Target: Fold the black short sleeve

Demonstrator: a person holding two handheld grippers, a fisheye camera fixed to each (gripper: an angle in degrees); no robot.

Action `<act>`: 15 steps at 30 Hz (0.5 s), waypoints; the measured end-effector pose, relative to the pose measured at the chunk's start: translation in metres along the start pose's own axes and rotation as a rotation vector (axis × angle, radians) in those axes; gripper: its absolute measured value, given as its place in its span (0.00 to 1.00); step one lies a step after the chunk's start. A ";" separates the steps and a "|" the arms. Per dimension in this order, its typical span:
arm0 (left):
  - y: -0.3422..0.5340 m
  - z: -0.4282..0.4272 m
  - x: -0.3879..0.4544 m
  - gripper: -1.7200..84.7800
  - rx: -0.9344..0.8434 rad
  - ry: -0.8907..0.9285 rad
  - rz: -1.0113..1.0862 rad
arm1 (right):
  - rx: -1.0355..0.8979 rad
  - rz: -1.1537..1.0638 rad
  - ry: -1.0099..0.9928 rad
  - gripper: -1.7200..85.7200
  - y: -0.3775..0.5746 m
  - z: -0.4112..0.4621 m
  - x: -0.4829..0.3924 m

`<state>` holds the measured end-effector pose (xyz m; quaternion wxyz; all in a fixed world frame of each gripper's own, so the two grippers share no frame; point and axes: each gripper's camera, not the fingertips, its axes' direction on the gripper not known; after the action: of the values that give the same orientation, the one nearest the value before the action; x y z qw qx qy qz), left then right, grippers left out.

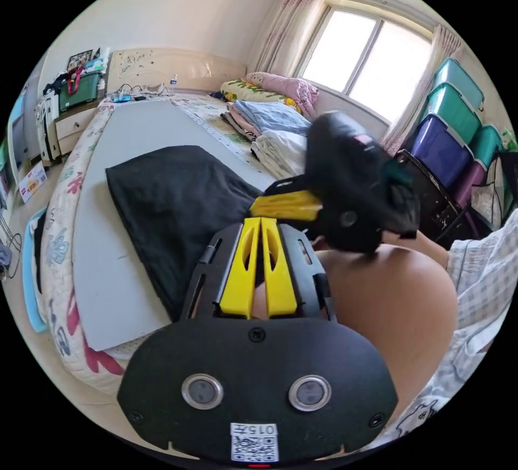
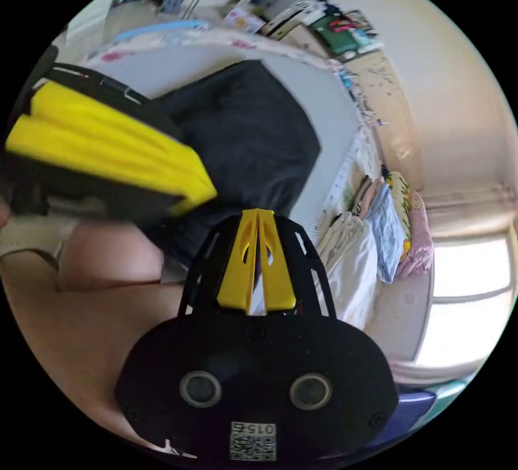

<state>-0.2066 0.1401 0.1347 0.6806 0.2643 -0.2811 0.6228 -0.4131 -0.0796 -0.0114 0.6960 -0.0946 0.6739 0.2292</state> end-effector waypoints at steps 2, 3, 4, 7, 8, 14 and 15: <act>-0.011 -0.012 -0.043 0.02 0.042 -0.079 -0.058 | 0.062 0.098 -0.061 0.01 0.026 0.016 0.027; -0.021 -0.021 -0.075 0.02 0.072 -0.091 -0.106 | 0.099 0.168 -0.137 0.01 0.041 0.031 0.047; -0.032 -0.026 -0.107 0.03 0.101 -0.082 -0.138 | 0.154 0.236 -0.240 0.01 0.055 0.047 0.069; -0.059 -0.009 -0.188 0.08 0.125 -0.037 -0.211 | 0.386 0.371 -0.541 0.01 0.096 0.096 0.118; -0.065 -0.001 -0.202 0.09 0.110 -0.023 -0.224 | 0.441 0.396 -0.593 0.01 0.104 0.110 0.126; -0.097 0.094 -0.292 0.15 -0.076 0.100 -0.256 | 0.459 0.452 -0.760 0.06 0.113 0.299 0.137; -0.100 0.111 -0.301 0.15 -0.119 0.097 -0.240 | 0.377 0.448 -0.750 0.10 0.104 0.339 0.130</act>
<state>-0.1331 -0.1576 -0.0026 0.7775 0.2249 -0.2507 0.5311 -0.1582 0.1852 -0.0953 0.8299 0.2703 0.4096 0.2655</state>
